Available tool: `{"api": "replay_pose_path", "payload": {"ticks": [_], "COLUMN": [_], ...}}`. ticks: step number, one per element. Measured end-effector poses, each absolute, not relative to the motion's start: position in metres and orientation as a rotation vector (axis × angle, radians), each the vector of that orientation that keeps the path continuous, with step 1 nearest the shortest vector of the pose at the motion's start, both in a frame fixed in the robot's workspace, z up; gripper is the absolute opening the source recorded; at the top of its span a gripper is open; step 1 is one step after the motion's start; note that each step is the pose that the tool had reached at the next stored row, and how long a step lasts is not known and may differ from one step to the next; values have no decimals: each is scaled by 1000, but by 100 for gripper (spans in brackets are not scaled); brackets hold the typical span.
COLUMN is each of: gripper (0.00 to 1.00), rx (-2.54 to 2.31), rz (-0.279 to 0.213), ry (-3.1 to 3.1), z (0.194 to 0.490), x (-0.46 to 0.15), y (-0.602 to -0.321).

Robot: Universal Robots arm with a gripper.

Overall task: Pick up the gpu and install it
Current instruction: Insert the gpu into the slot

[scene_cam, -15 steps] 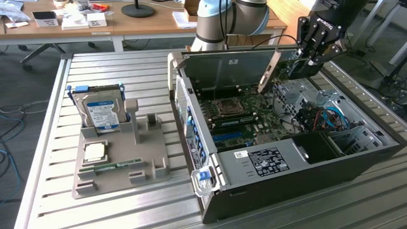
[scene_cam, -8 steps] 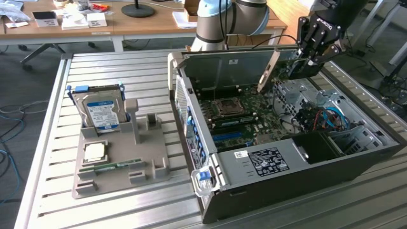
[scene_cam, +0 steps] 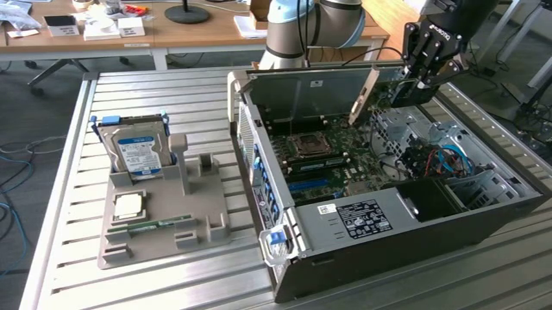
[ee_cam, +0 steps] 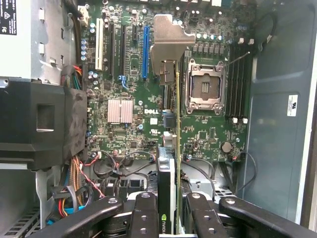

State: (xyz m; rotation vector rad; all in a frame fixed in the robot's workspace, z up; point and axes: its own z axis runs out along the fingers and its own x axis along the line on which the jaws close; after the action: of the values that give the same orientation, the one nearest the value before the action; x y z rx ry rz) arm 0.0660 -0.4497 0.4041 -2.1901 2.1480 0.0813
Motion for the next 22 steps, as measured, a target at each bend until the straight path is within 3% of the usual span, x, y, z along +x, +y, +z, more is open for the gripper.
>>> {"api": "replay_pose_path", "payload": {"ticks": [22], "gripper": [27], "rx": [-2154], "rz": [79], "ry": [2183], "z": [403], "x": [41], "y": [-450]}}
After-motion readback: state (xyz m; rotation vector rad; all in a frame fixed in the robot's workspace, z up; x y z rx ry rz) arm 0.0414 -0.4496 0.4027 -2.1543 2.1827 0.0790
